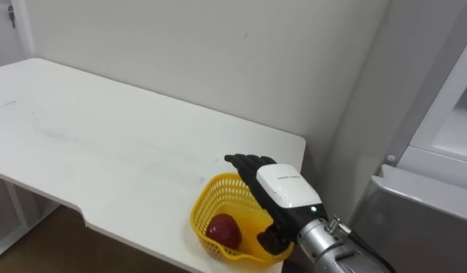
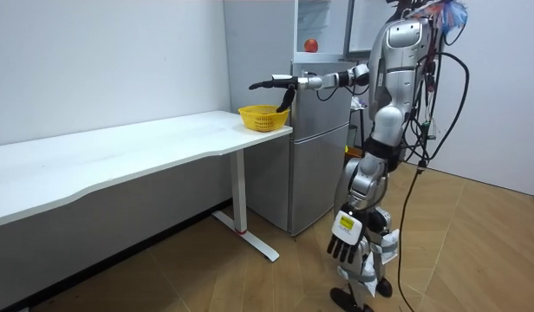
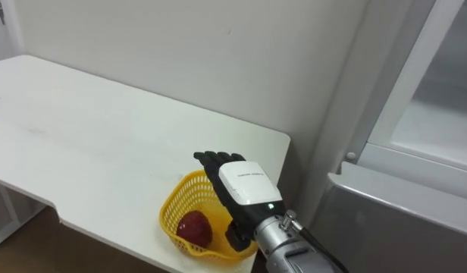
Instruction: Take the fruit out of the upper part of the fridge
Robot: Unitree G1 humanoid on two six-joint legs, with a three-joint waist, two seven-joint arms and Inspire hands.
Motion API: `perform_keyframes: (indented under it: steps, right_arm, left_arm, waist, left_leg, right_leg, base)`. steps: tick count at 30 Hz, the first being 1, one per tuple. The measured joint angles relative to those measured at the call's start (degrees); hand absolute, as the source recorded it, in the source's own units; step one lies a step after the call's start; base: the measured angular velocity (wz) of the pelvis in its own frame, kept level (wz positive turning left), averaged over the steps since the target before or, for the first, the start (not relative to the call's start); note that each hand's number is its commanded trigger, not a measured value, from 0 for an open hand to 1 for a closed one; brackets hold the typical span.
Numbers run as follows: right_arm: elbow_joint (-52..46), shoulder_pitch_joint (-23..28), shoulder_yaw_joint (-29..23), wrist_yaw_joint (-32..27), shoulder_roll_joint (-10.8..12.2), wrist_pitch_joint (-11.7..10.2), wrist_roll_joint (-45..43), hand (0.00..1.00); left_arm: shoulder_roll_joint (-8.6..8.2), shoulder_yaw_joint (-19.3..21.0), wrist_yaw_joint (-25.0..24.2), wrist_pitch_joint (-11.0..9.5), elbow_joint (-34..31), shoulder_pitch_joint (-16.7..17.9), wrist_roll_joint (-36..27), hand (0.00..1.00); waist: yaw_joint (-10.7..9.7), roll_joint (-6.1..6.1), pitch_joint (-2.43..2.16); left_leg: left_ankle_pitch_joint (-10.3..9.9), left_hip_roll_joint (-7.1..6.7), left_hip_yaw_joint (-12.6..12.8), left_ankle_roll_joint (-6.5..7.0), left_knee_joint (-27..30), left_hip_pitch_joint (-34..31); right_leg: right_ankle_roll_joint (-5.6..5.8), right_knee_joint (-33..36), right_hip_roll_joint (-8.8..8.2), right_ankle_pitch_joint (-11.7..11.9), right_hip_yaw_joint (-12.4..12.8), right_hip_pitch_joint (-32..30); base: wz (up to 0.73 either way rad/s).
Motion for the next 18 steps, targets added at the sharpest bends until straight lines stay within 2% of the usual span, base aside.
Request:
perform_keyframes:
  steps: [11, 18]
  right_arm:
    - [0.0, 0.0, 0.0, 0.0, 0.0, -0.1, 0.0, 0.00]
    - [-1.4, 0.0, -0.8, 0.0, 0.0, -0.3, 0.7, 0.00]
  left_arm:
    - [-0.28, 0.0, 0.7, 0.0, 0.0, 0.0, 0.2, 0.00]
    - [-0.48, 0.0, 1.0, -0.1, 0.0, 0.0, 0.2, 0.00]
  waist:
    - [0.0, 0.35, 0.24]
    - [-0.2, 0.73, 0.19]
  left_leg:
    - [0.0, 0.01, 0.1, 0.03, 0.0, -0.1]
    - [0.0, 0.01, 0.2, 0.04, 0.0, 0.0]
  right_leg:
    - [0.00, 0.0, -0.06, 0.0, 0.1, 0.0]
    - [0.07, 0.0, -0.06, 0.0, 0.1, -0.1]
  base:
    - [0.00]
    - [0.00]
